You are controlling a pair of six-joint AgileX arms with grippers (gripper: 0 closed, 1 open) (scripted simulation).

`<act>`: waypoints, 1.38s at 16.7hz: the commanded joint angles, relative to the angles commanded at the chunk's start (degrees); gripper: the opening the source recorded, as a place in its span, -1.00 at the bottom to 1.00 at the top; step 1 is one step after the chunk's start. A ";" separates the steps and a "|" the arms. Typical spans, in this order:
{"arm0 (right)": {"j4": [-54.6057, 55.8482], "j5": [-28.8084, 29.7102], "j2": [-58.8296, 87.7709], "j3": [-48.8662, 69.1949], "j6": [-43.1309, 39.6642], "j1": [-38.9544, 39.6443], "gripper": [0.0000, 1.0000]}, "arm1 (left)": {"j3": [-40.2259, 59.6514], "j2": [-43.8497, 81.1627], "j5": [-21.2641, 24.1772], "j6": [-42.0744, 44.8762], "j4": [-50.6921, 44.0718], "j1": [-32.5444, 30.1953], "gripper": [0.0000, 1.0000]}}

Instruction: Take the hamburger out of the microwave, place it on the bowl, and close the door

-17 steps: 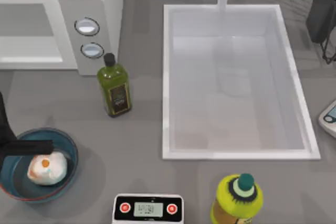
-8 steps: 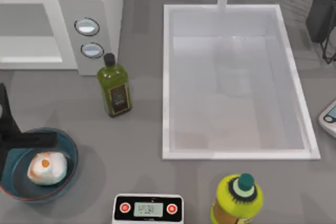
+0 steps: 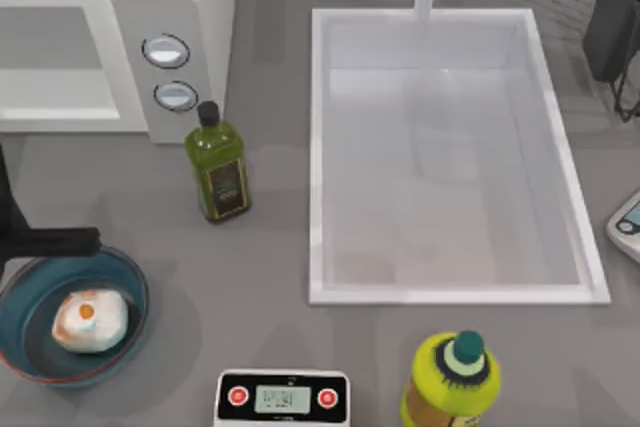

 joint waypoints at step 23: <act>0.00 0.00 0.00 0.00 0.00 0.00 1.00 | 66.87 59.29 54.32 49.60 -67.69 76.80 -1.00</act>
